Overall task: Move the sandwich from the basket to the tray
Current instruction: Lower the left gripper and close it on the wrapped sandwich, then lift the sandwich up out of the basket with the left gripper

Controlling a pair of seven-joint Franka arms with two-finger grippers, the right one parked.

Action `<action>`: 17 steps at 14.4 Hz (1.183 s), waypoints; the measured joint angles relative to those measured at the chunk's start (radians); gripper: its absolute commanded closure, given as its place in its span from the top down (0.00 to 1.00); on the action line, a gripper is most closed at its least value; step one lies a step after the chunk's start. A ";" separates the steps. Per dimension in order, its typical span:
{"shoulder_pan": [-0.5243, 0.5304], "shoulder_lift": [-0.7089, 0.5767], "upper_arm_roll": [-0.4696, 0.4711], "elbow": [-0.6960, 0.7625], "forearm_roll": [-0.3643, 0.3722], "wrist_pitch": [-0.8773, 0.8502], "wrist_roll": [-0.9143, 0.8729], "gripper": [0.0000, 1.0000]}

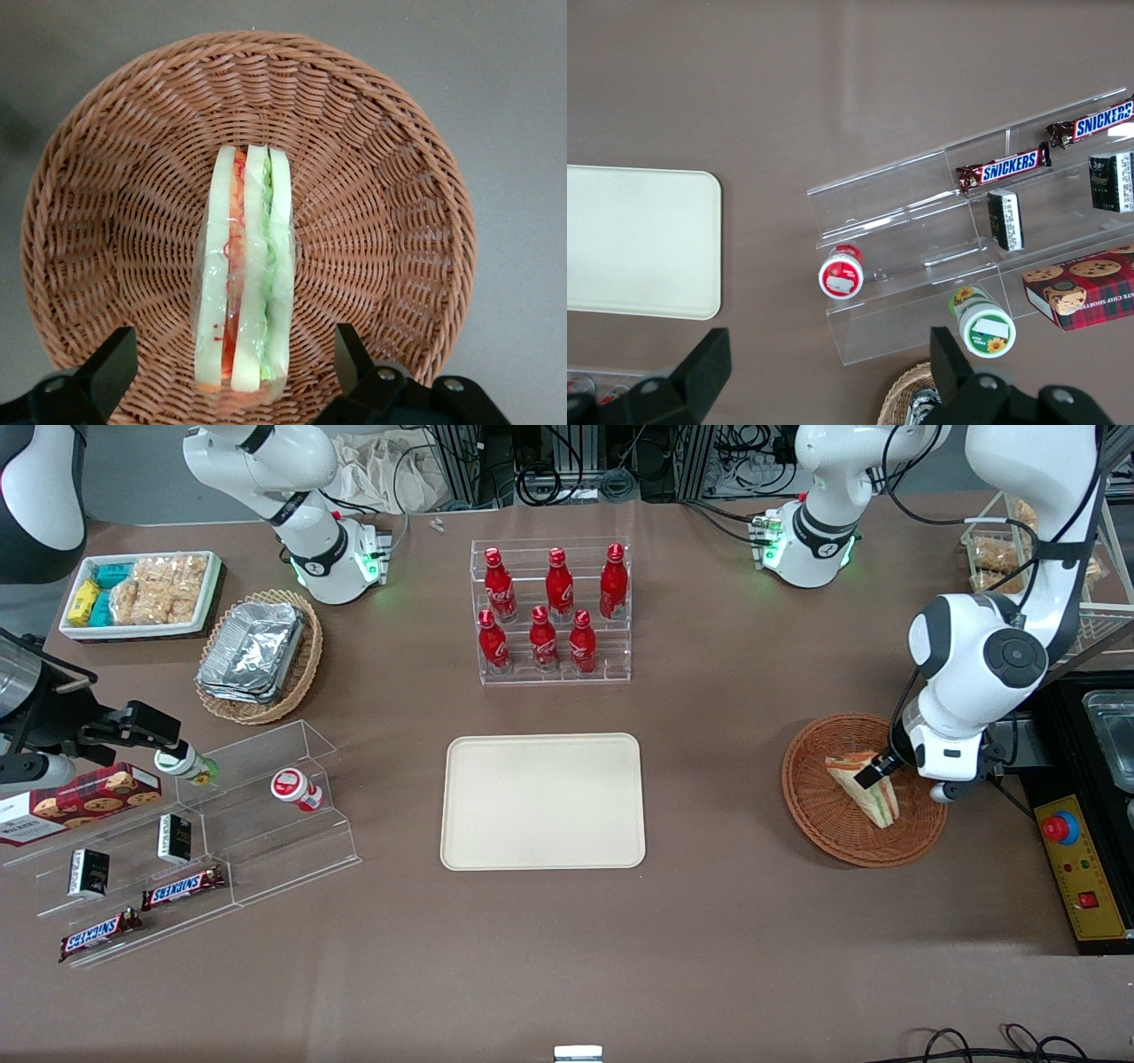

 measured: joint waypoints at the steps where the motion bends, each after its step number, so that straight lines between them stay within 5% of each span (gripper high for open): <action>1: 0.000 0.007 0.000 -0.016 0.000 0.028 0.000 0.99; 6: 0.035 0.044 0.002 -0.046 0.000 0.079 0.035 0.97; 7: 0.043 0.051 0.002 -0.046 0.000 0.087 0.043 0.85; 8: 0.048 0.057 0.002 -0.046 0.000 0.092 0.047 0.59; 11: 0.051 0.062 0.001 -0.045 0.000 0.098 0.056 0.06; 12: 0.051 0.062 0.000 -0.045 0.000 0.100 0.057 0.00; 17: 0.051 0.053 -0.002 -0.038 0.000 0.079 0.057 0.00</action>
